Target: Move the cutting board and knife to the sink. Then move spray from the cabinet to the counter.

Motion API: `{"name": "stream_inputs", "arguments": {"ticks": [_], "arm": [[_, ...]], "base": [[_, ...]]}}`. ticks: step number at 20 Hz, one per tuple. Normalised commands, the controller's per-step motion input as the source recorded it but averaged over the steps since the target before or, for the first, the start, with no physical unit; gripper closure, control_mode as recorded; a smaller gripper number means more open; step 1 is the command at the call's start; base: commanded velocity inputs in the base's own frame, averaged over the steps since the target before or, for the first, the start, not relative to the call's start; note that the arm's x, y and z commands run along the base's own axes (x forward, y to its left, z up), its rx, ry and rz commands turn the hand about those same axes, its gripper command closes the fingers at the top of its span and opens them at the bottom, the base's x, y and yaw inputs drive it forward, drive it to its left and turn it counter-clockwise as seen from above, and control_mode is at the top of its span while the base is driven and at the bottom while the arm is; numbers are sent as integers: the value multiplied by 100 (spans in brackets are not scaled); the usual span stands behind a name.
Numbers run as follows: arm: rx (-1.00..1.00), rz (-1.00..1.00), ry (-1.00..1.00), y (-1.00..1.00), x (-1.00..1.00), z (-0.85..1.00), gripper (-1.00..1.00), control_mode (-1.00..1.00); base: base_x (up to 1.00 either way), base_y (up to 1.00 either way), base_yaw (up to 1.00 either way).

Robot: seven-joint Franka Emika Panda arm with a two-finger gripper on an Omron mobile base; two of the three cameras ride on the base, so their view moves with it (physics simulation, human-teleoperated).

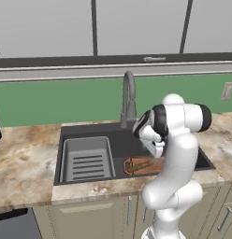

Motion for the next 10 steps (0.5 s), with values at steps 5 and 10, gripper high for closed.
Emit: {"name": "stream_inputs", "arguments": {"ticks": [5,10], "arm": [[1,0,0,-11,-10,41,-100,-100],[1,0,0,-9,-23,43,-100,-100]], "base": [[0,0,0],[0,0,0]]}}
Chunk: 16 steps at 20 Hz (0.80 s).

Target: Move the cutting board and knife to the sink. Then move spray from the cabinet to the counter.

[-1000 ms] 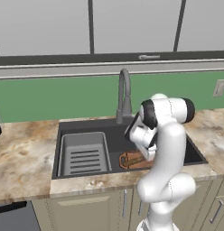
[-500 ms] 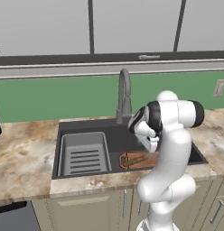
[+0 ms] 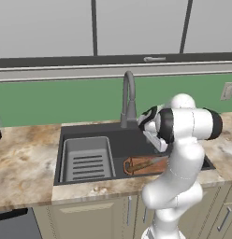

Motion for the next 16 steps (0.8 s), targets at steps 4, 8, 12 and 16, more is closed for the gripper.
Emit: {"name": "stream_inputs", "arguments": {"ticks": [4,8,12,16], "arm": [[0,0,0,-3,-25,49,-100,-100],[0,0,0,-1,-28,49,-100,-100],[0,1,-1,0,-33,48,-100,-100],[0,6,-7,0,-45,43,-100,-100]], "base": [[0,0,0],[0,0,0],[0,0,0],[0,0,0]]}}
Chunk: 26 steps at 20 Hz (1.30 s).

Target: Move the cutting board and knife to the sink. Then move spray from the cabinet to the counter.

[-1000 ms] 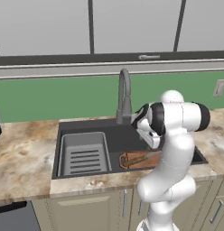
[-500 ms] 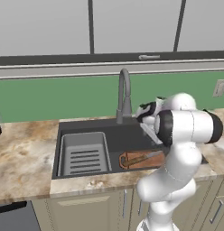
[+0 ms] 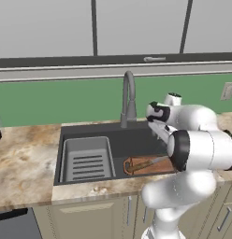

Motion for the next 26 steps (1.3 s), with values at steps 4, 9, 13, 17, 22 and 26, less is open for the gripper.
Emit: {"name": "stream_inputs", "arguments": {"ticks": [4,9,13,17,22,26], "arm": [[0,12,-14,0,-49,41,-100,-100],[0,17,-18,0,-54,38,-100,-100],[0,22,-13,0,-56,35,-100,-100],[-2,29,-8,2,-51,39,-100,-100],[-15,31,-6,10,-49,35,-100,-100],[-18,30,-6,9,-47,34,-100,-100]], "base": [[0,0,0],[0,0,0],[0,0,0],[0,0,0],[0,0,0],[0,0,0]]}}
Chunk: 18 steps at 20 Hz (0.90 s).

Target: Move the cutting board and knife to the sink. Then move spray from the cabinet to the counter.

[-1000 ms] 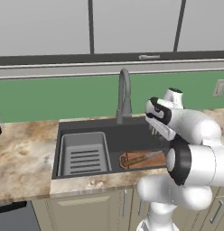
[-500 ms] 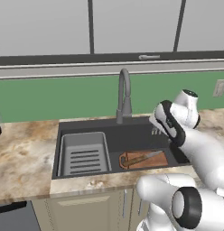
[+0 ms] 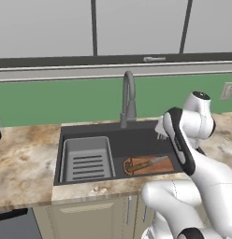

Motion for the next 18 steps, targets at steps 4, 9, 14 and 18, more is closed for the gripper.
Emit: {"name": "stream_inputs", "arguments": {"ticks": [4,9,14,18], "arm": [[-17,27,-7,12,-49,31,-100,-100],[-9,22,-8,10,-55,26,-100,-100],[-5,17,-11,12,-52,23,-100,-100],[-4,16,-4,8,-37,23,-100,-100]], "base": [[0,0,0],[0,0,0],[0,0,0],[0,0,0]]}}
